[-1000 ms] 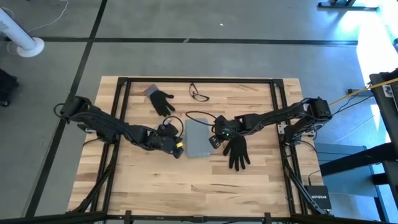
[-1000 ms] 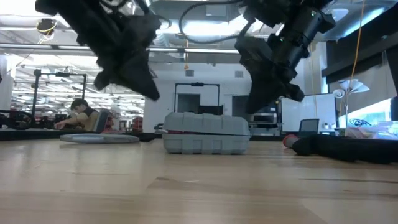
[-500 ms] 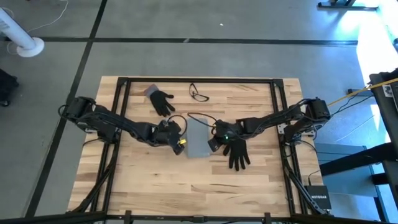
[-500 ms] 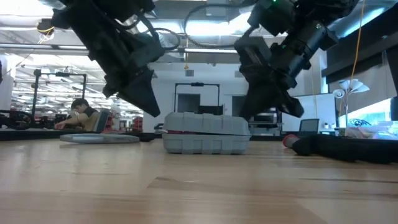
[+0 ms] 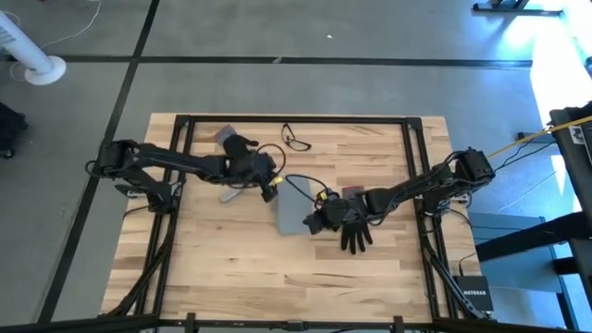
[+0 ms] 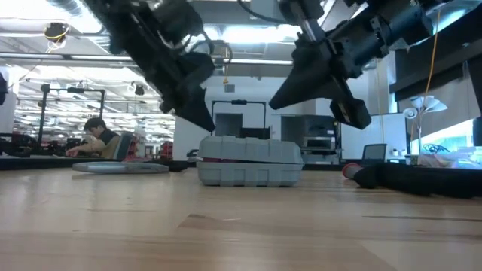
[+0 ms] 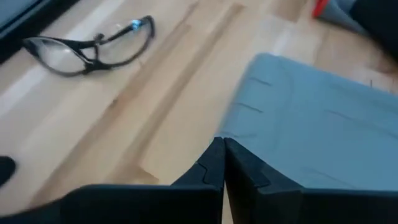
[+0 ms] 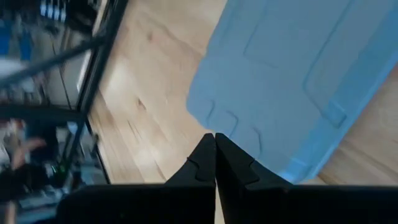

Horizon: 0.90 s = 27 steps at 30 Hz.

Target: Prefit tool cases

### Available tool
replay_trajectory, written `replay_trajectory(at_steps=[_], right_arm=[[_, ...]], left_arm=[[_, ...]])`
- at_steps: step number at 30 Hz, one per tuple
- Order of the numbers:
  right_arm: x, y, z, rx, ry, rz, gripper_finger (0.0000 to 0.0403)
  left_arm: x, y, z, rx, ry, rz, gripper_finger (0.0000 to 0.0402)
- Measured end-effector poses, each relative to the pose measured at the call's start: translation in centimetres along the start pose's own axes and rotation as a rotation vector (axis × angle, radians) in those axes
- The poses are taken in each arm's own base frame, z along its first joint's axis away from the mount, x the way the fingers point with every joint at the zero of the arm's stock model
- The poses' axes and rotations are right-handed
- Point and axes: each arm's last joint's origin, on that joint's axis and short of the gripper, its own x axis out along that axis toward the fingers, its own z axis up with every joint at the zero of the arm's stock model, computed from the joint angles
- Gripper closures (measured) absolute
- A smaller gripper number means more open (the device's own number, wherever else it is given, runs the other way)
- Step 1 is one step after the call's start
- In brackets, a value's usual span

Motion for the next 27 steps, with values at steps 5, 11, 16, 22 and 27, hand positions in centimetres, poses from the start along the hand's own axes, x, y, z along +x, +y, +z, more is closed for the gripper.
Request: replay_trajectory(at_steps=[5, 11, 16, 22, 27], right_arm=[[0.9, -0.5, -0.3, 0.075, 0.006, -0.017, 0.0403], [2.7, -0.5, -0.5, 0.159, -0.008, 0.034, 0.0403], [3.8, 0.8, -1.0, 0.181, 0.007, 0.066, 0.0403], [5.5, 0.1, -1.7, 0.197, 0.016, -0.024, 0.0403], [5.3, -0.2, -1.8, 0.199, 0.0, -0.063, 0.0403]], left_arm=[[1.1, 1.7, 1.0, -0.013, -0.052, -0.058, 0.0401], [3.1, 1.9, 0.7, 0.055, -0.019, -0.137, 0.0401], [4.6, 1.6, 0.8, 0.071, 0.002, -0.149, 0.0401], [5.3, 1.3, 0.6, 0.069, 0.021, -0.178, 0.0401], [4.9, 0.4, -0.5, -0.003, 0.142, -0.191, 0.0401]])
